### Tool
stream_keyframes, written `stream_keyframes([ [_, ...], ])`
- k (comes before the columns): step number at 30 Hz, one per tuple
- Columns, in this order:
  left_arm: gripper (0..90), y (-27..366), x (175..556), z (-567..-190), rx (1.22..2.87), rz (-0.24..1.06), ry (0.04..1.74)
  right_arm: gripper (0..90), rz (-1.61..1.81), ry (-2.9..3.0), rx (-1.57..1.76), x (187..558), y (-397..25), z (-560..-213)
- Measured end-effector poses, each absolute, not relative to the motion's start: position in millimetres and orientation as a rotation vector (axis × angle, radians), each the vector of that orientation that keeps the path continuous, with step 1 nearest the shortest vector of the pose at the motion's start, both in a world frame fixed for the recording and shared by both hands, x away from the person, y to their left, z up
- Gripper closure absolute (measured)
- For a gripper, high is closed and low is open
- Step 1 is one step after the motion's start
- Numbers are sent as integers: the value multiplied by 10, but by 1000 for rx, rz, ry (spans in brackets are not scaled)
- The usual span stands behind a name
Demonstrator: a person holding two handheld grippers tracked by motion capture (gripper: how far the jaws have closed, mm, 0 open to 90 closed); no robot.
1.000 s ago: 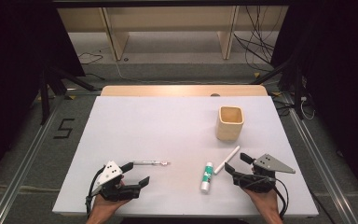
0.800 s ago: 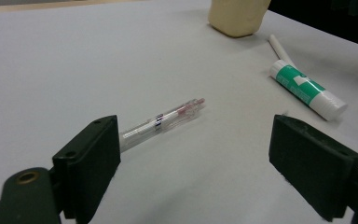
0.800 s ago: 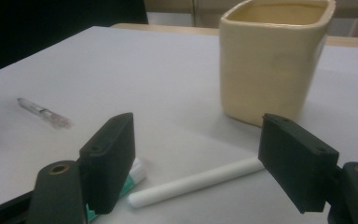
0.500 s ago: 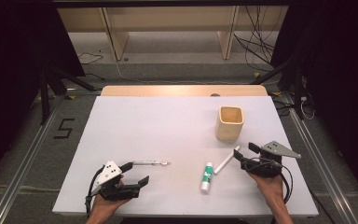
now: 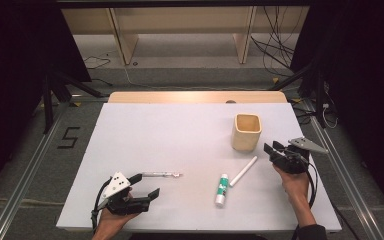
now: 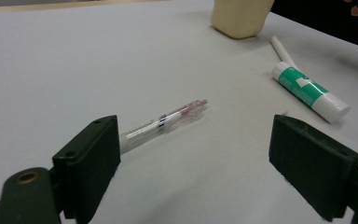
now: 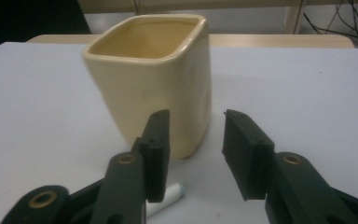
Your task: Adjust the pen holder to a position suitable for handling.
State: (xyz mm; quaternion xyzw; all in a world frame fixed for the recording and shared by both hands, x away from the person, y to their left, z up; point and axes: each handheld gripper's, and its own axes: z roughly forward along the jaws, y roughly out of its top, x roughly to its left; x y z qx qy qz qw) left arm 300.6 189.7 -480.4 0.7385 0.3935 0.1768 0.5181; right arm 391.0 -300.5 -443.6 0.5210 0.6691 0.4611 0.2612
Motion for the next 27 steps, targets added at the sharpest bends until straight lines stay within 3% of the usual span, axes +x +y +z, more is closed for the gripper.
stream_keyframes([
  [5,162,1900,3007,-4805,1768,424,946,737,1218,1804,1456,4103,-3042,-4464],
  [14,162,1903,3006,-4803,1772,425,944,870,1156,1832,1492,4358,-3032,-4558],
  [27,162,1907,3007,-4804,1769,424,947,900,1138,1904,1519,4635,-2966,-4666],
])
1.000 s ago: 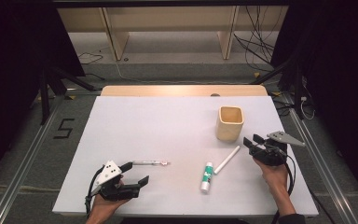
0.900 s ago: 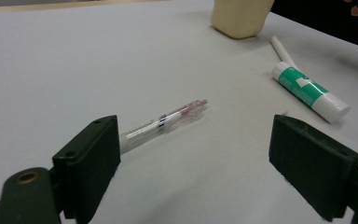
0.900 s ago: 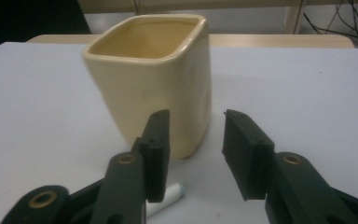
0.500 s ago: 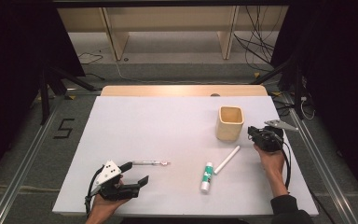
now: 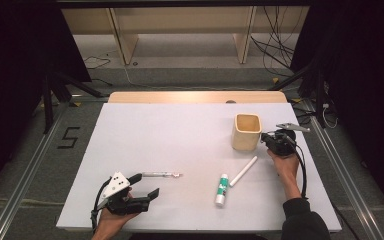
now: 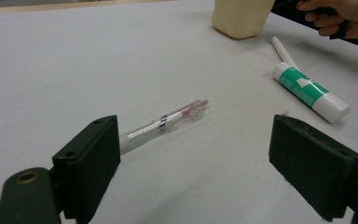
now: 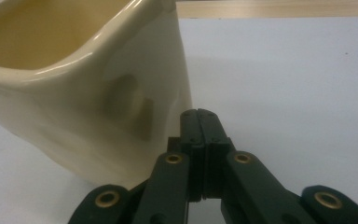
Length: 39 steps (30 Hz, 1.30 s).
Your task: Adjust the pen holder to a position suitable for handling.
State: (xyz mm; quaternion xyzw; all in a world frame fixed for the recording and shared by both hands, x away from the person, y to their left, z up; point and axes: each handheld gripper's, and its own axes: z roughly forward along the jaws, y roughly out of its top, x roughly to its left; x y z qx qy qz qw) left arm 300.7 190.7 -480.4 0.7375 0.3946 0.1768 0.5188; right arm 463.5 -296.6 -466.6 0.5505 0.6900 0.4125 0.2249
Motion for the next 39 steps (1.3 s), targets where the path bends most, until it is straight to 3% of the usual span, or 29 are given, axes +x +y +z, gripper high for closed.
stream_keyframes([
  [20,162,1891,3010,-4809,1772,424,947,900,1139,1969,1494,4774,-2910,-4655],
  [39,162,1890,3008,-4805,1772,424,945,900,1125,2029,1429,4875,-2473,-4636],
])
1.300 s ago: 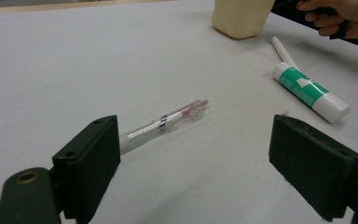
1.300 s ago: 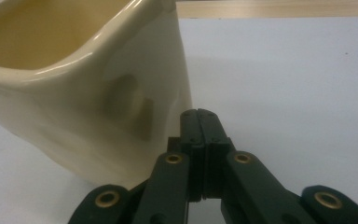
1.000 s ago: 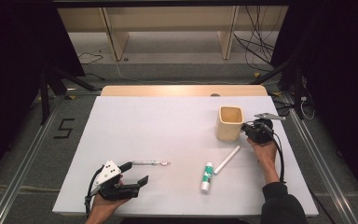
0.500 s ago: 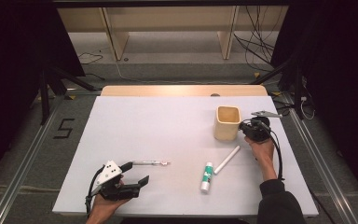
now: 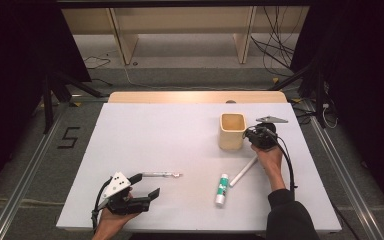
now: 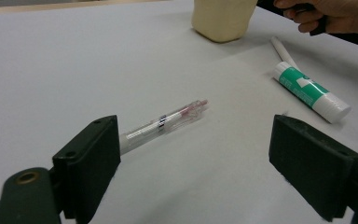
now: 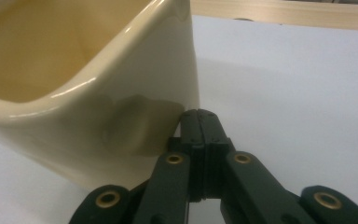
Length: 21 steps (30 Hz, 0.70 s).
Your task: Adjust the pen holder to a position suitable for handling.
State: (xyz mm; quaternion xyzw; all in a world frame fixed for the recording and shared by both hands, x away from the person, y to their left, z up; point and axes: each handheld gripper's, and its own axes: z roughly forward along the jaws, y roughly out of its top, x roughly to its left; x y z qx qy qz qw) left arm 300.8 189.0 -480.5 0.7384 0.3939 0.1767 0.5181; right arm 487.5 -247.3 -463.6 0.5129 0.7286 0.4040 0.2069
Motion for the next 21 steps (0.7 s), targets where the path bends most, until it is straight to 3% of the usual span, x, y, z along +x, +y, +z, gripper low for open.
stream_keyframes([
  [21,162,1897,3010,-4804,1771,425,944,900,1143,2088,1373,4927,-1986,-4641],
])
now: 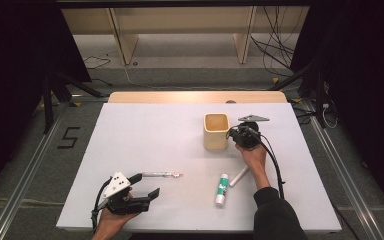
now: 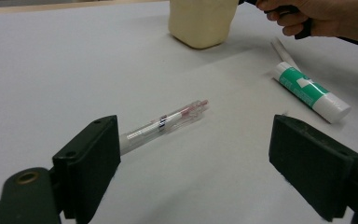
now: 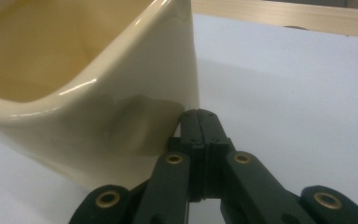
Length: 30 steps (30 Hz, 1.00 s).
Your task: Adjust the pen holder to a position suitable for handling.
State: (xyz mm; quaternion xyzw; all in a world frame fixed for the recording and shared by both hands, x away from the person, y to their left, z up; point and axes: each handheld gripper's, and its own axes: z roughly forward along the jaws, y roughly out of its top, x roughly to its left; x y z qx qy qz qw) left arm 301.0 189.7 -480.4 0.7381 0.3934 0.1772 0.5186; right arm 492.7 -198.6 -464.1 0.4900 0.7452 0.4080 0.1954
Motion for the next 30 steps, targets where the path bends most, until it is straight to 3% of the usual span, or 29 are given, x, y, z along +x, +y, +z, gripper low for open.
stream_keyframes([
  [30,162,1903,3008,-4798,1772,426,942,900,1175,2140,1328,4953,-1529,-4649],
])
